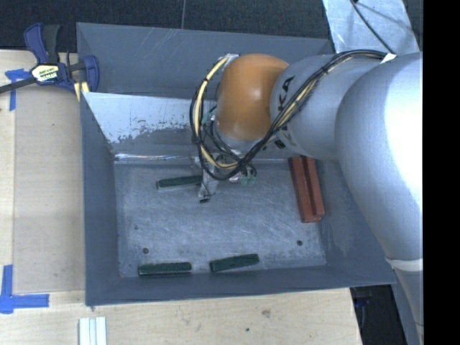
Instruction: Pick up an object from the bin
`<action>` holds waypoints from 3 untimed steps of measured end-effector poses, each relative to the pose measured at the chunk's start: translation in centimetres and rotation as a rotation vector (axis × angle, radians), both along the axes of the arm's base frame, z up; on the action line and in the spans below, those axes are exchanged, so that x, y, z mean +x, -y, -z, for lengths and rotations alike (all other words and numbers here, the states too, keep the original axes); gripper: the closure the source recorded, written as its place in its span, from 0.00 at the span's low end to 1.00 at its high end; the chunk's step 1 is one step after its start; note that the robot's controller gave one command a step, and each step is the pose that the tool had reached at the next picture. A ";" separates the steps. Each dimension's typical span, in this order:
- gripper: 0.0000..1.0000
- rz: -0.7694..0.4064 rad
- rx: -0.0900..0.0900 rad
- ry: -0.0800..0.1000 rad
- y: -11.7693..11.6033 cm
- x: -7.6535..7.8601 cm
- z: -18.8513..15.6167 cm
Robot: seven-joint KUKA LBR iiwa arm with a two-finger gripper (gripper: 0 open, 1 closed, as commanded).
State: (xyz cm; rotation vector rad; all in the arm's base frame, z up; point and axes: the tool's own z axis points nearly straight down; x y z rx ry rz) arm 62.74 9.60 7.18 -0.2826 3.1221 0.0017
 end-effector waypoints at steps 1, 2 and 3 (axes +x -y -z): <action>1.00 -0.048 -0.001 0.008 0.6 0.3 -17.4; 1.00 -0.160 0.001 -0.009 -7.1 -2.9 -11.2; 0.00 -0.153 -0.001 -0.003 -6.7 -2.7 -11.5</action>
Offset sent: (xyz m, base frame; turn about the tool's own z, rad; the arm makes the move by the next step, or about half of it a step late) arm 0.0007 -0.0055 0.1670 -0.0489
